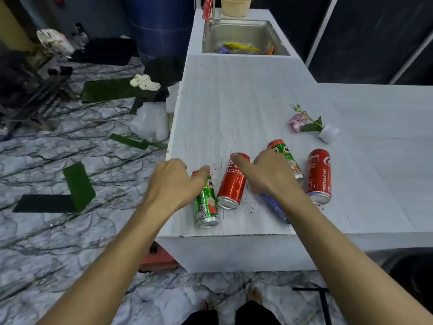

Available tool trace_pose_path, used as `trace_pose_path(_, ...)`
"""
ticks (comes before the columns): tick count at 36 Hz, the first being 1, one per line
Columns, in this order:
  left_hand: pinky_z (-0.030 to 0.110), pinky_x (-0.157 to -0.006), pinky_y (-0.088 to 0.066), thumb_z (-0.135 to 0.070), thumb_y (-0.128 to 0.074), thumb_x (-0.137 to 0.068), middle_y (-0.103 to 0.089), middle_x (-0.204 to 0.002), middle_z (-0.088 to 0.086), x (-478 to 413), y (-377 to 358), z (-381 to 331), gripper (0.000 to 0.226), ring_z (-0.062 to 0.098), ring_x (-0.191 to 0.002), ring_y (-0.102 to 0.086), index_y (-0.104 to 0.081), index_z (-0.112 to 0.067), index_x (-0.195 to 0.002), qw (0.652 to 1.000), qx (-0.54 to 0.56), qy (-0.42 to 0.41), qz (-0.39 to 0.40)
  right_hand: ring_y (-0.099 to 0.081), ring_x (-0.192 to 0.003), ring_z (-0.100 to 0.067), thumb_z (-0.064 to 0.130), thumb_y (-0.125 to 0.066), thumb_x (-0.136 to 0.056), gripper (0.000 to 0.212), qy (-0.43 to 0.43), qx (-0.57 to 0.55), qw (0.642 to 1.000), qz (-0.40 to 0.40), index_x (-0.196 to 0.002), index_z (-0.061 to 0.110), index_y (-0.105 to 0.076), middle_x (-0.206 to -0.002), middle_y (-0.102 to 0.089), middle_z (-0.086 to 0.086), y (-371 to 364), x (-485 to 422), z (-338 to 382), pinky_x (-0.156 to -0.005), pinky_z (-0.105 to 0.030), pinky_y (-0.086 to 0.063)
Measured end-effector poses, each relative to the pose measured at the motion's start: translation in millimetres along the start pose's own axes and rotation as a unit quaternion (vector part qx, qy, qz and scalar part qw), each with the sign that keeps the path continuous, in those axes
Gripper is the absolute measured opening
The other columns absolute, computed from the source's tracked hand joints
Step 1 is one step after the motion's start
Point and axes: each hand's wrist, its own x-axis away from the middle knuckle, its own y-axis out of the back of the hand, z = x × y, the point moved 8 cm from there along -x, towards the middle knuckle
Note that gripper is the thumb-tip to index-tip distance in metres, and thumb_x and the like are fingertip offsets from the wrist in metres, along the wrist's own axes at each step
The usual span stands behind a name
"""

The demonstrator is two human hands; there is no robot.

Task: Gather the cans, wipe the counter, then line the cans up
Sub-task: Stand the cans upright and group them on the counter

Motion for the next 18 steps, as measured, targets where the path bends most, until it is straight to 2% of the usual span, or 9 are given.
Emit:
trace_pose_path(3,0.027,-0.051,-0.035,-0.071,-0.058,-0.086,-0.05,-0.069,-0.001,2.0,-7.9,11.9,0.058,0.008,-0.054,-0.038,-0.041,-0.018,-0.068,0.999,-0.004,0.047,0.017,-0.07,-0.055,-0.021,0.067,-0.054,-0.091,0.061,-0.028,0.02,0.999,0.002,-0.078,0.008,-0.057,-0.073,-0.068,-0.01,-5.0,2.3,-5.7,-0.052,-0.025,-0.043)
trace_pose_path(6,0.028,-0.044,-0.022,-0.072,-0.059,-0.085,-0.036,-0.054,-0.002,5.2,-19.1,16.7,0.067,0.015,-0.047,-0.038,-0.039,-0.016,-0.056,0.998,-0.007,0.059,0.036,-0.065,-0.04,-0.013,0.065,-0.055,-0.092,0.061,-0.049,0.042,0.998,0.026,-0.094,0.004,-0.061,-0.076,-0.069,-0.01,-17.1,2.6,-11.0,-0.04,-0.018,-0.039)
trace_pose_path(10,0.028,-0.047,-0.025,-0.076,-0.06,-0.083,-0.04,-0.057,0.0,7.2,-32.2,24.8,0.067,0.019,-0.055,-0.044,-0.042,-0.016,-0.057,0.994,-0.003,0.081,0.07,-0.067,-0.046,-0.016,0.063,-0.056,-0.093,0.059,-0.071,0.049,0.995,0.041,-0.105,0.005,-0.059,-0.095,-0.07,-0.015,-29.5,1.4,-18.4,-0.042,-0.02,-0.042)
trace_pose_path(13,0.029,-0.05,-0.028,-0.078,-0.059,-0.082,-0.052,-0.059,0.004,7.0,-38.0,24.9,0.069,0.017,-0.068,-0.048,-0.046,-0.016,-0.055,0.994,-0.004,0.083,0.074,-0.066,-0.043,-0.015,0.061,-0.058,-0.093,0.055,-0.085,0.037,0.994,0.05,-0.106,0.008,-0.058,-0.093,-0.07,-0.012,-38.5,-0.3,-21.5,-0.04,-0.019,-0.044)
trace_pose_path(15,0.029,-0.05,-0.029,-0.079,-0.059,-0.081,-0.055,-0.058,0.005,7.3,-39.0,24.2,0.07,0.014,-0.067,-0.05,-0.047,-0.017,-0.052,0.994,-0.005,0.086,0.073,-0.065,-0.043,-0.013,0.061,-0.06,-0.093,0.052,-0.094,0.031,0.994,0.047,-0.104,0.01,-0.055,-0.086,-0.066,-0.008,-41.6,-1.5,-22.7,-0.039,-0.019,-0.044)
trace_pose_path(18,0.03,-0.051,-0.032,-0.081,-0.06,-0.078,-0.06,-0.065,0.007,7.2,-44.5,25.4,0.068,0.019,-0.073,-0.054,-0.055,-0.016,-0.057,0.991,-0.007,0.095,0.089,-0.069,-0.063,-0.019,0.06,-0.063,-0.091,0.048,-0.105,0.021,0.993,0.038,-0.103,0.014,-0.051,-0.092,-0.065,-0.006,-45.6,-2.6,-25.5,-0.055,-0.027,-0.057)
